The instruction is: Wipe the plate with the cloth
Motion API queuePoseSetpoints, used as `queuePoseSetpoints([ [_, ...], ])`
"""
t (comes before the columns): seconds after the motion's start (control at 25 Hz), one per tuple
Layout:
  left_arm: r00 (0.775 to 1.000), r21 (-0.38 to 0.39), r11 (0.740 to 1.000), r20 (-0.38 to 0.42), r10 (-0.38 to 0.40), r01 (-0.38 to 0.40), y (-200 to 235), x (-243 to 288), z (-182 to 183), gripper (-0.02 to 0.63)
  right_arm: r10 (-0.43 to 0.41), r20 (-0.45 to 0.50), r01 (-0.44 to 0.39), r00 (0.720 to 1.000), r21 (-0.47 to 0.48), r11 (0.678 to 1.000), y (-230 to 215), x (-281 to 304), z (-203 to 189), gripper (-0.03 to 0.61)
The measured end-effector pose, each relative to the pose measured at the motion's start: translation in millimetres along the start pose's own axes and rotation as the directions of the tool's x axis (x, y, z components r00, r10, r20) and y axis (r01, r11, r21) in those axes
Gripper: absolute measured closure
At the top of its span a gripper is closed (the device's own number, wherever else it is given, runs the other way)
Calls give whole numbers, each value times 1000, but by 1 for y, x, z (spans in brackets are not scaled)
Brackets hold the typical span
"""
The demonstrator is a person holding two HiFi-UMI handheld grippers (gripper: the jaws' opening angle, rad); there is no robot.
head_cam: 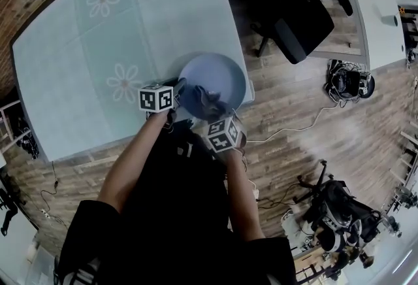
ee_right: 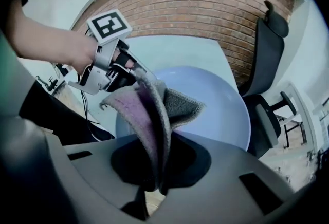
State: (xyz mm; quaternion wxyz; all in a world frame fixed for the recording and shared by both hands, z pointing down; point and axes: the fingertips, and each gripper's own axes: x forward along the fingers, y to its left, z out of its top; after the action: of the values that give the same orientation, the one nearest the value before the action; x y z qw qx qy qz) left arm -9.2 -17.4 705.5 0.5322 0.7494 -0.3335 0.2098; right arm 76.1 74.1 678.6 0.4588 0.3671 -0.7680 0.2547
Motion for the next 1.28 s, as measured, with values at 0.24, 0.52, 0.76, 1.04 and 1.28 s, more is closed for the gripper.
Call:
queuePoseSetpoints([
  [0.24,1000,47,999,16,-8,7,-6,-12,7,567,-112,199,76,974,179,981,-27,-42,15,522],
  [0.52,994,110,994,108,-22,10,-27,-58,18,567,-238,407,99,882,335,937,-41,-109,40,522],
  [0.76,968,294,956,235,-82,10,-92,-116,17,568,-313,520,118,795,374,920,-34,-165,50,522],
  [1.04,918,464,886,363,-159,-30,-165,-190,5,571,-365,589,122,721,410,904,-13,-217,50,522],
  [1.28,875,583,808,432,-221,-84,-207,-232,7,573,-396,635,105,663,445,889,6,-243,54,522],
])
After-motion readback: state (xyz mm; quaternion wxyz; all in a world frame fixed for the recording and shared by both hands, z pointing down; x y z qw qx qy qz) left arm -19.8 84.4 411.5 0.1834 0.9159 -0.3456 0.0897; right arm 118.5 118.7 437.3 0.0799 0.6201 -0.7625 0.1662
